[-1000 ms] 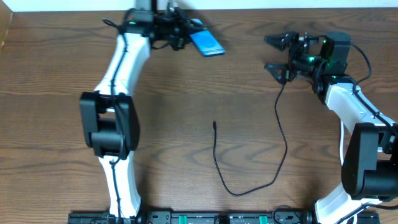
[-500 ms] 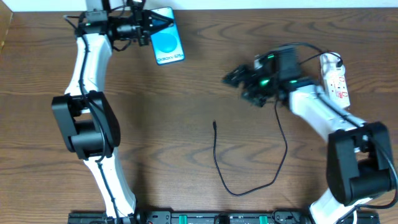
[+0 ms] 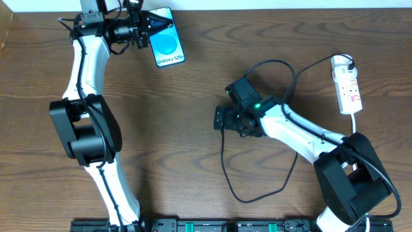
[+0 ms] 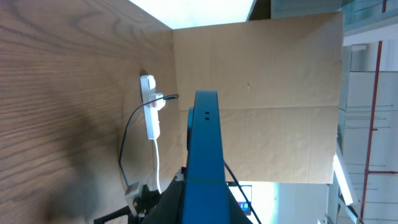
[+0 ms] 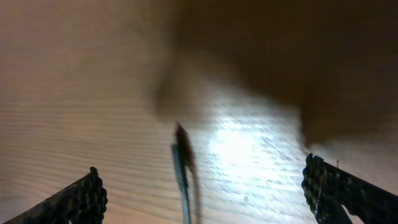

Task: Plug charger to phone and switch on socket
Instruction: 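Move the right gripper down to the black cable's USB-C end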

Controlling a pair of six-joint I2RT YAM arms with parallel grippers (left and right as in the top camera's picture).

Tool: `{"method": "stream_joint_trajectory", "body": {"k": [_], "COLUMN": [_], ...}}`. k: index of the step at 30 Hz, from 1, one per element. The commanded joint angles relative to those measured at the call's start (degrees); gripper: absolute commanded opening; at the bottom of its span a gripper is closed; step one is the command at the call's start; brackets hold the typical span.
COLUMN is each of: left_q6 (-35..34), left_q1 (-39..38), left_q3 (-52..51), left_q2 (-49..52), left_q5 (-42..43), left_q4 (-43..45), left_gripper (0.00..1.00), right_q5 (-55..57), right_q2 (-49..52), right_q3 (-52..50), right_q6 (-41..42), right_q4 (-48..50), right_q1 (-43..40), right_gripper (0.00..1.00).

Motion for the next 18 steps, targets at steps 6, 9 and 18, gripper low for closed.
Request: {"method": "stream_joint_trajectory", "body": {"k": [6,9,18], "left_q6": [1.01,1.01,0.98], "left_q1": [0.28,0.28,0.28], "left_q3": [0.31,0.31,0.31], "left_q2": [-1.7,-1.7,-1.73], "left_q5": [2.93,2.78,2.78], "left_q4": [0.09,0.09,0.09], "left_gripper": [0.07,0.07,0.08], "right_q5": [8.94,9.31,11.26], "right_q2": [0.2,0.2,9.86], "right_q3": [0.55,1.42,14.51], "right_q6": [-2.47,-3.52,-4.61], "right_q4": [-2.89,-3.65,-15.82], "right_q1": [5.01,6.16,8.46], "right_gripper": [0.97,0.99,0.99]}}
